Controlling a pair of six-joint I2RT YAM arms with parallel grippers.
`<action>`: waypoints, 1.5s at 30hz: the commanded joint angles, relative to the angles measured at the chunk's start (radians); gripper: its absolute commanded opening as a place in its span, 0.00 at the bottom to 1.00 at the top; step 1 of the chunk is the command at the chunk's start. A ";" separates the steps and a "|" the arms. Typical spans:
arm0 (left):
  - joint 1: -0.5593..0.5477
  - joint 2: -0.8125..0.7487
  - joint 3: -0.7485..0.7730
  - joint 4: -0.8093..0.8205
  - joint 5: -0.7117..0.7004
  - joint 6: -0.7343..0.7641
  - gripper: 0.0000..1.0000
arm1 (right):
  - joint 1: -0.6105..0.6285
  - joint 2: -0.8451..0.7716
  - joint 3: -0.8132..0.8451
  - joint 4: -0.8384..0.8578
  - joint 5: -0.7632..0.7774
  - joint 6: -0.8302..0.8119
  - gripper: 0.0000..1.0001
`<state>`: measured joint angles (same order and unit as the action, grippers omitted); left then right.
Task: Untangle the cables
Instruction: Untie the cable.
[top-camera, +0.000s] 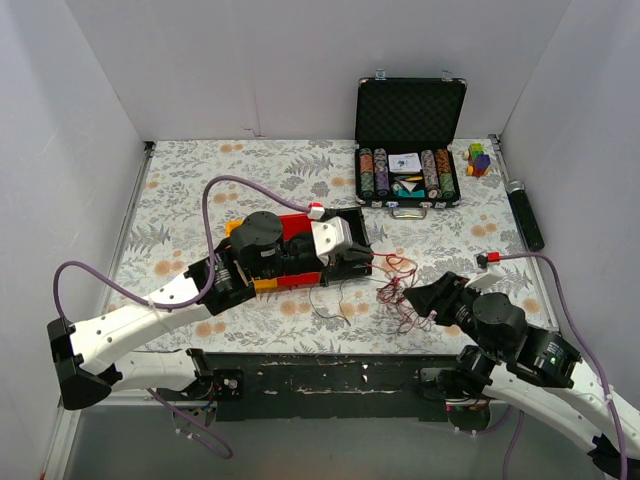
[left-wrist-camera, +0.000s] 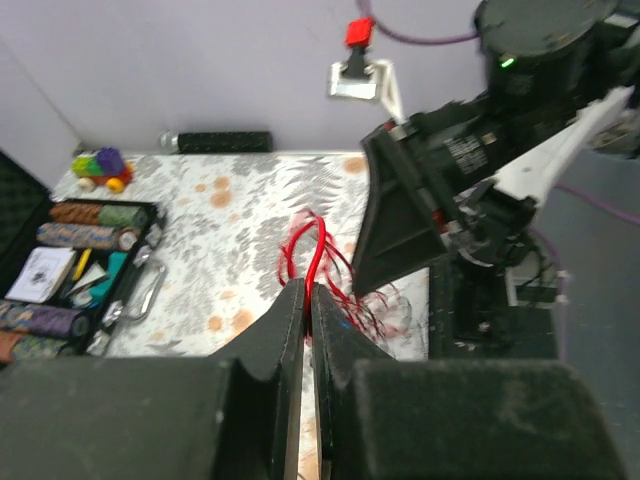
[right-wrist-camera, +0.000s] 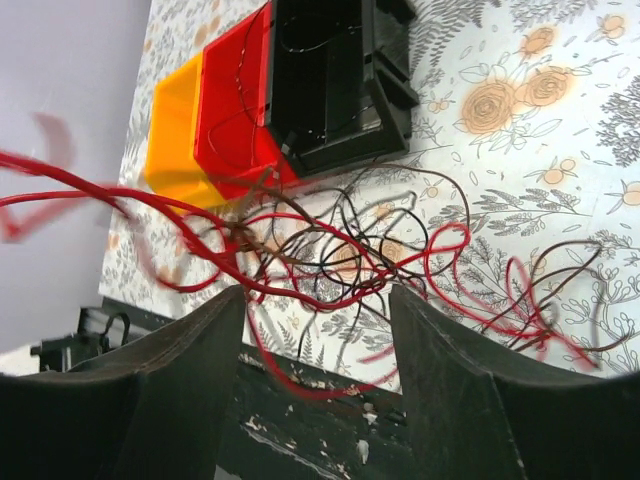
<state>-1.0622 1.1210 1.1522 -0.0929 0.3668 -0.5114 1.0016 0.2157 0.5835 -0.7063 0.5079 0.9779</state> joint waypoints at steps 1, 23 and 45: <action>0.004 -0.033 -0.071 0.018 -0.169 0.131 0.00 | 0.000 -0.013 0.042 0.059 -0.106 -0.123 0.72; 0.007 0.059 0.036 0.036 -0.085 -0.101 0.00 | 0.002 0.224 -0.036 0.294 -0.091 -0.237 0.67; 0.005 0.155 0.153 0.027 -0.128 -0.134 0.00 | 0.000 0.082 -0.034 0.381 -0.040 -0.242 0.76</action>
<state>-1.0576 1.2598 1.2469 -0.0746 0.2180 -0.6079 1.0016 0.2714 0.5171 -0.4305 0.3943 0.7364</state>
